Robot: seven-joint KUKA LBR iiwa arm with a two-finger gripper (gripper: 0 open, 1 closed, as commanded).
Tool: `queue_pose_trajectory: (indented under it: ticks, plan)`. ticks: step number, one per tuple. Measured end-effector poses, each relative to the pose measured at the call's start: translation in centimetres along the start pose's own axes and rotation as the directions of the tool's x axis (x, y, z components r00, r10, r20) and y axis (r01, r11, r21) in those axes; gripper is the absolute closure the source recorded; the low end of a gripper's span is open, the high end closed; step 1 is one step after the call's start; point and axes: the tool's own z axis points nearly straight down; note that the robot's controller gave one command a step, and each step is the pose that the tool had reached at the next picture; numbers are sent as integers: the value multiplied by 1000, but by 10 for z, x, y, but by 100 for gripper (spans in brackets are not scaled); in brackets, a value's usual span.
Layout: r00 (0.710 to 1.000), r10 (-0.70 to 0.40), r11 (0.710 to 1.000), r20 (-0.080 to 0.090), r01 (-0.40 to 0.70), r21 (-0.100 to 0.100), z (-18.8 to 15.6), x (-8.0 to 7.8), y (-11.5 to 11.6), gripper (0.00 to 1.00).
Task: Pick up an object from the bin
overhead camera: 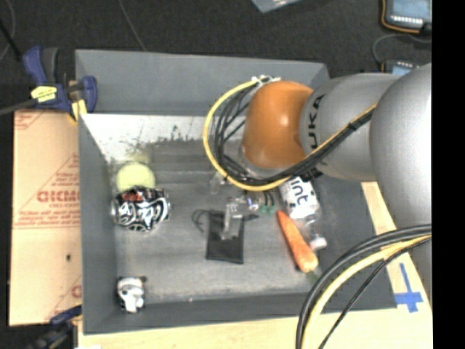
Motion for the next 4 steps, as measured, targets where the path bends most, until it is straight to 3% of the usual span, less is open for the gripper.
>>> queue_pose_trajectory:
  ticks: [1, 2, 3, 4]
  plan:
    - [999, 40, 999, -1, -40, 0, 28, -1, -11, 100]
    - [999, 40, 999, -1, -40, 0, 28, -1, -11, 100]
    - [1000, 31, 1000, 3, -31, 0, -66, -6, -19, 100]
    - [1000, 31, 1000, 3, -31, 0, -66, -6, -19, 100]
